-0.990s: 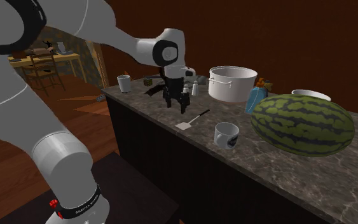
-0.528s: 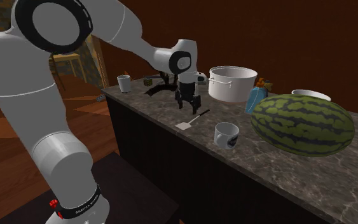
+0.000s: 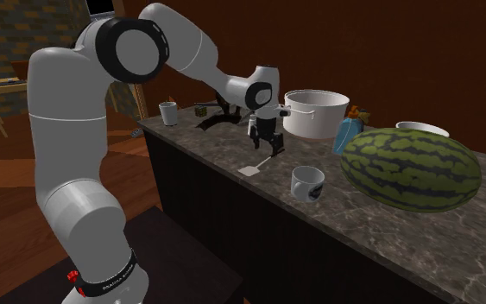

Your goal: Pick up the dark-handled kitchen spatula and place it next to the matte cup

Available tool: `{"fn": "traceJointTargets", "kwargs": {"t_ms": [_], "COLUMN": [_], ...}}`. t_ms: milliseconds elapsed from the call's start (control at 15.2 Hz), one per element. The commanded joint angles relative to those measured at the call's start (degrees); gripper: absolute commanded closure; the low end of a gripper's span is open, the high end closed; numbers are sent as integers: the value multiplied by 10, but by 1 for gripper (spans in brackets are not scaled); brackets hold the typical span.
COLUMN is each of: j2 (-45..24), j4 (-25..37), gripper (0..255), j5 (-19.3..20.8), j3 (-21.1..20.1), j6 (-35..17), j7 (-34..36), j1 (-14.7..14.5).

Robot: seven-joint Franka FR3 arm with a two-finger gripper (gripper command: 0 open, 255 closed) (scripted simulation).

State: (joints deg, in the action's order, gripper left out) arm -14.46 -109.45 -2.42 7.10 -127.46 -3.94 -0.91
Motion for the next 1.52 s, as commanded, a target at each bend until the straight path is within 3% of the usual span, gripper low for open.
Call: {"fn": "traceJointTargets", "kwargs": {"t_ms": [0,330,858,924,1452], "j2": [-12,-32,-33,-33,-33], "j4": [2,-7,-7,-7,-7], "gripper": [0,0,0,255,255], "j5": [-2,-6,-6,-6,-6], "j3": [-1,-2,-2,-2,-2], "j6": [-11,-40,-40,-40,-40], "j7": [-1,-3,-3,-3,-3], "j1": [0,1,1,1,1]}}
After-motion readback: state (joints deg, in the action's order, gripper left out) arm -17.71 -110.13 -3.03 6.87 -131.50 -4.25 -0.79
